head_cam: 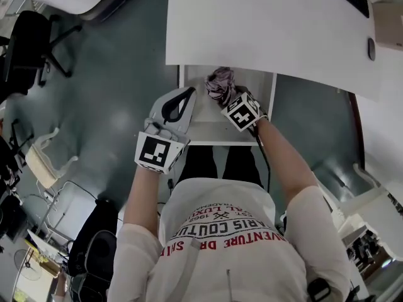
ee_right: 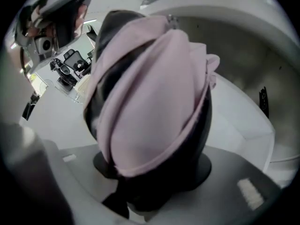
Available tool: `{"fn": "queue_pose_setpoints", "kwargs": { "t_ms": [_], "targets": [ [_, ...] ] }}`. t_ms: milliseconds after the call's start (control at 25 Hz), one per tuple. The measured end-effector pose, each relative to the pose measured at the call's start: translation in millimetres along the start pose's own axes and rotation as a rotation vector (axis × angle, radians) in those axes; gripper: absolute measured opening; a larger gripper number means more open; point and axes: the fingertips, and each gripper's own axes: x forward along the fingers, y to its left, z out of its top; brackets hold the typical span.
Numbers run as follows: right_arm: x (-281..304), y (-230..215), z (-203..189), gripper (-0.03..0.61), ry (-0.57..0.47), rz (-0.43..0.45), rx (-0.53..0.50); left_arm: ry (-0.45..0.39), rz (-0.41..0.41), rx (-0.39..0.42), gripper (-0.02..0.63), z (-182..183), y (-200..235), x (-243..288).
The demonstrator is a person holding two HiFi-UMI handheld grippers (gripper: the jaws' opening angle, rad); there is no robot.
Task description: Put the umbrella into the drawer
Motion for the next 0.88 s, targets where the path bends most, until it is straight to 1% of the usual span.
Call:
{"fn": "queue_pose_setpoints", "kwargs": {
  "t_ms": [120, 200, 240, 360, 400, 520, 640, 760, 800, 840, 880],
  "targets": [
    [20, 0, -9, 0.233, 0.075, 0.019, -0.002, 0.004, -0.005, 0.009, 0.006, -2, 3, 3],
    [27, 1, -12, 0.250, 0.089, 0.028, 0.010, 0.008, -0.006, 0.013, 0.006, -4, 5, 2],
    [27, 1, -12, 0.264, 0.086, 0.033, 0.018, 0.005, -0.004, 0.012, 0.006, -1, 6, 1],
    [21, -2, -9, 0.362, 0.062, 0.037, 0.040, -0.010, 0.008, 0.009, 0.006, 11, 10, 0],
    [18, -3, -6, 0.373, 0.049, 0.038, 0.046, -0.010, 0.012, 0.010, 0.006, 13, 11, -1],
    [4, -7, -2, 0.374, 0.013, 0.024, 0.058, -0.010, 0.017, 0.016, 0.006, 13, 10, -4],
    [-25, -8, 11, 0.373, -0.044, -0.005, 0.035, -0.019, 0.024, 0.026, 0.006, 28, 6, -4],
    [-64, -6, 35, 0.365, -0.141, -0.032, 0.013, -0.040, 0.027, 0.045, 0.006, 52, 1, -5],
    [-79, -4, 44, 0.334, -0.176, -0.044, 0.012, -0.048, 0.027, 0.053, 0.006, 59, -2, -6],
    [-95, -3, 52, 0.273, -0.214, -0.065, 0.013, -0.055, 0.027, 0.062, 0.006, 66, -5, -8],
    [-112, -3, 61, 0.196, -0.257, -0.095, 0.016, -0.061, 0.027, 0.072, 0.006, 73, -8, -10]
  ]
}}
